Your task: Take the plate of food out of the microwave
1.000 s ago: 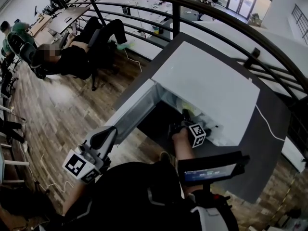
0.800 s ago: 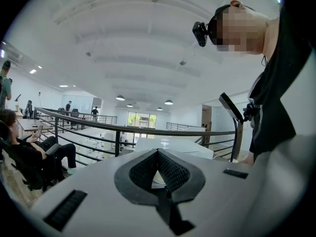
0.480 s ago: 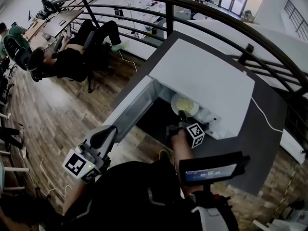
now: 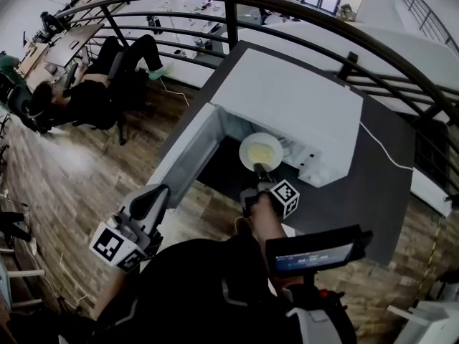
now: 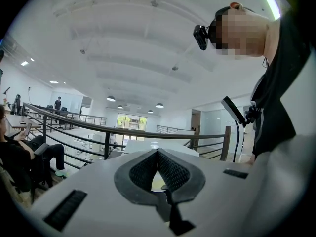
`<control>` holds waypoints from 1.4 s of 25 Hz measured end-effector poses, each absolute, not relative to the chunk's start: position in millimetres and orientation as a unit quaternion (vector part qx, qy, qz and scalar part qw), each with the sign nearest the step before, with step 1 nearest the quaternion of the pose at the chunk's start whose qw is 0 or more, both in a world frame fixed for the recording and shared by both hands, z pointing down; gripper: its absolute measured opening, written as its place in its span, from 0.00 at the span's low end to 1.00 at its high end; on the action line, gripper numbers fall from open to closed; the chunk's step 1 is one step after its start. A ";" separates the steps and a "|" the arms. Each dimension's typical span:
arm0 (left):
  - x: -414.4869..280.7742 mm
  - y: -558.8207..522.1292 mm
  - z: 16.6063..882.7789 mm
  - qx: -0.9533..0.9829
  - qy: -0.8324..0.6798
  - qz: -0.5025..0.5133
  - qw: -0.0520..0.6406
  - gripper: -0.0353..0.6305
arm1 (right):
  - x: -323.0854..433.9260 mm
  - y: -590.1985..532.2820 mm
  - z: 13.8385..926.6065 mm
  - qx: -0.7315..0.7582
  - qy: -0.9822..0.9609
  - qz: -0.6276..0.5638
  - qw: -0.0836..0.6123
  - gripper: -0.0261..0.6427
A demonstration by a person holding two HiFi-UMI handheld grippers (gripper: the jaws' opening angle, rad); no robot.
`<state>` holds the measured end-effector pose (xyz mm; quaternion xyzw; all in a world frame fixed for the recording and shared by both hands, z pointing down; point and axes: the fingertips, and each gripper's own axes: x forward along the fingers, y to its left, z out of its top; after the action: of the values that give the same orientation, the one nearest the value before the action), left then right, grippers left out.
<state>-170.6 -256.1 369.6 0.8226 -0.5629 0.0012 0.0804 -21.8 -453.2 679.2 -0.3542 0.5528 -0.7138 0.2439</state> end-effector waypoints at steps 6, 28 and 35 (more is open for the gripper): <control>-171.3 -245.8 369.9 0.834 -0.545 -0.004 0.086 0.06 | -21.6 -415.0 660.5 -0.348 0.552 -0.720 0.237 0.08; -143.0 -241.9 372.0 0.878 -0.471 -0.028 0.083 0.06 | -2.9 -335.2 588.0 -0.311 0.600 -0.695 0.244 0.08; -131.4 -242.7 371.6 0.888 -0.451 -0.030 0.084 0.06 | 4.6 -323.7 568.2 -0.299 0.608 -0.690 0.254 0.08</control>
<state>-131.4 -242.7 371.6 0.8879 -0.4513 -0.0297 0.0841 4.6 -323.7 568.2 -0.2994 0.6082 -0.6899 0.2541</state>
